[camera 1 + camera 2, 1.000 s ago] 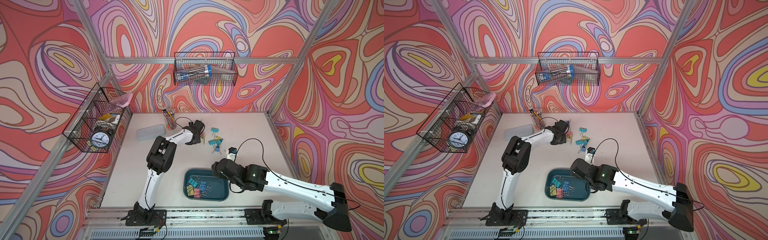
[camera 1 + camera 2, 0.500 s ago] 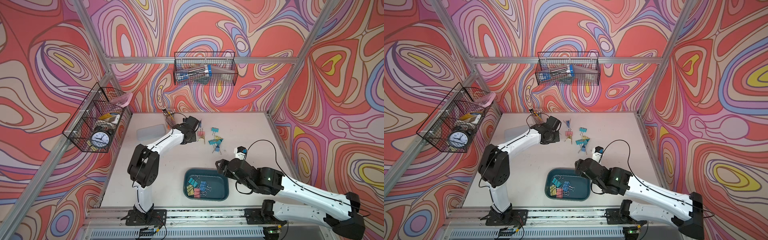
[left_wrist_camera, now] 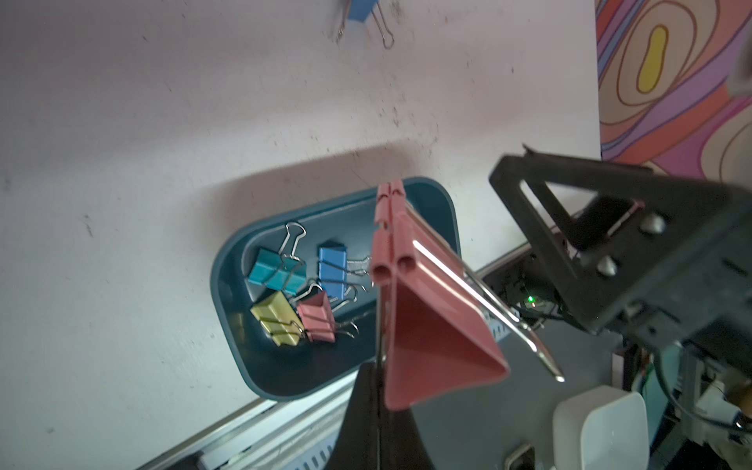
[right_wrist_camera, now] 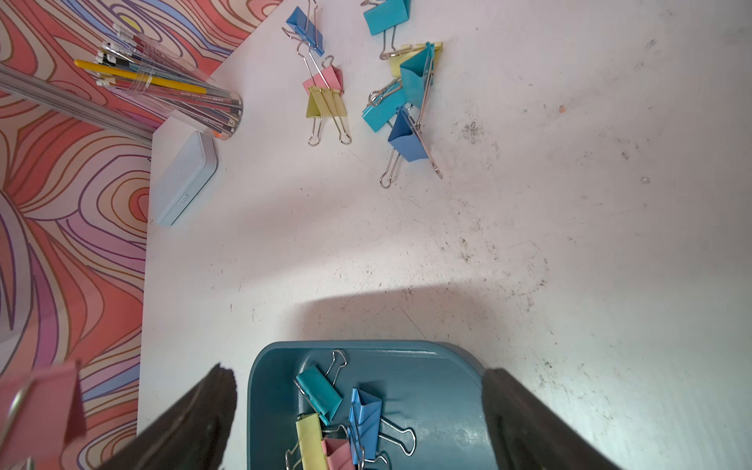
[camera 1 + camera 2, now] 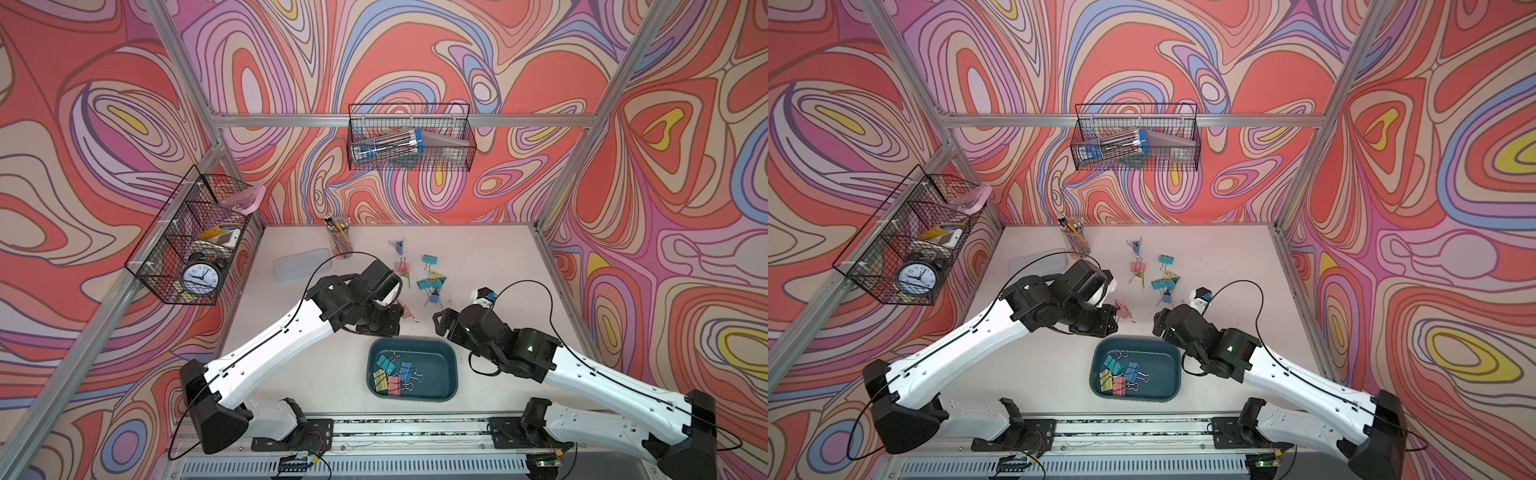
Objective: Put the binder clips in the storage box
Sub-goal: Place the binder clip in the storage box.
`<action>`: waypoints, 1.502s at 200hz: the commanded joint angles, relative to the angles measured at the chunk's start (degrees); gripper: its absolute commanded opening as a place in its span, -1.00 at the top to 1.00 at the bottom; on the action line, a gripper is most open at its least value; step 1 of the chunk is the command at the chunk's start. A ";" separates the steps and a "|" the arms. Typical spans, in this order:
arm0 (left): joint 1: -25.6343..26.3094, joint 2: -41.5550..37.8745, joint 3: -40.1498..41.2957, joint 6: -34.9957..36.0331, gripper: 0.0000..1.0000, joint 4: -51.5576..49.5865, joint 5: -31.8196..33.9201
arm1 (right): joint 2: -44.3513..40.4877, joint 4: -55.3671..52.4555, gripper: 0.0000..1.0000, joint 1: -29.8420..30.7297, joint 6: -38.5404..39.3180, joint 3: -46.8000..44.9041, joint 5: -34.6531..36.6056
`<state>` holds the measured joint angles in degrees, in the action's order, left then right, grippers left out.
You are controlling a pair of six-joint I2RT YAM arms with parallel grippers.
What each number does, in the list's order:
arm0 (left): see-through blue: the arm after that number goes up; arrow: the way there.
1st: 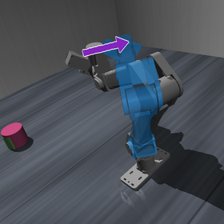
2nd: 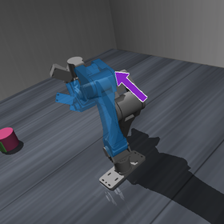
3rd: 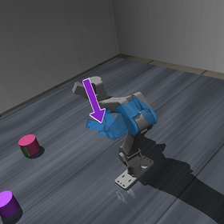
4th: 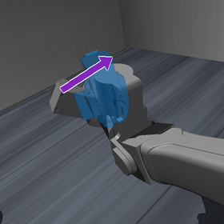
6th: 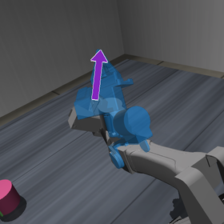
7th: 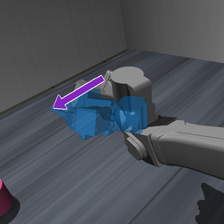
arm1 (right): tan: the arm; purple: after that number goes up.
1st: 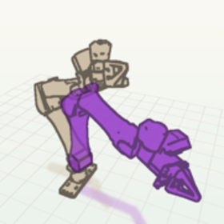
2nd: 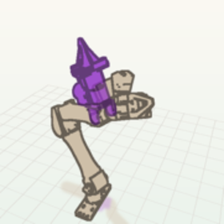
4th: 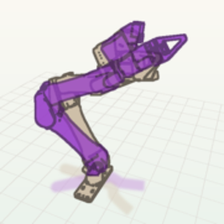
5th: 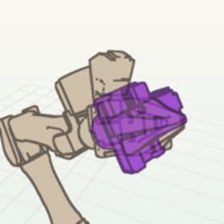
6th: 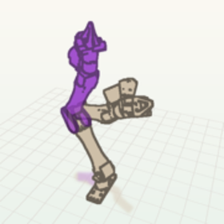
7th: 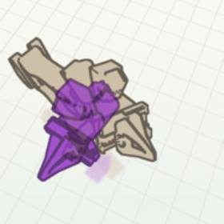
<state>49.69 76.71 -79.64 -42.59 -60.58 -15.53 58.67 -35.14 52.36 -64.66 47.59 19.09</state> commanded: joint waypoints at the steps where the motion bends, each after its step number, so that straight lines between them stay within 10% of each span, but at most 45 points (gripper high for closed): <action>1: 2.16 -0.88 5.85 -6.10 1.00 -3.42 -9.25 | 1.22 2.61 -0.92 -0.68 0.86 -0.88 -3.12; 74: 2.93 -0.80 27.65 -22.88 1.00 30.44 -21.26 | -1.47 1.91 -0.91 -1.29 -1.63 -3.98 -2.74; 173: 2.36 12.72 25.93 -13.18 1.00 23.51 -9.65 | -1.26 -0.22 -0.92 -1.56 -1.76 -3.65 -3.20; 233: 2.39 6.70 23.96 -11.63 0.35 21.36 -3.33 | 0.78 -1.97 -0.91 -1.80 3.12 -0.26 2.07; 300: 2.36 -7.41 17.93 -3.00 -0.16 14.96 13.31 | 16.94 0.12 -0.92 -8.23 26.16 11.39 5.39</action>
<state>52.40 73.78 -60.40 -50.94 -41.71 -10.52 70.04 -36.42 46.59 -50.11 55.46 22.76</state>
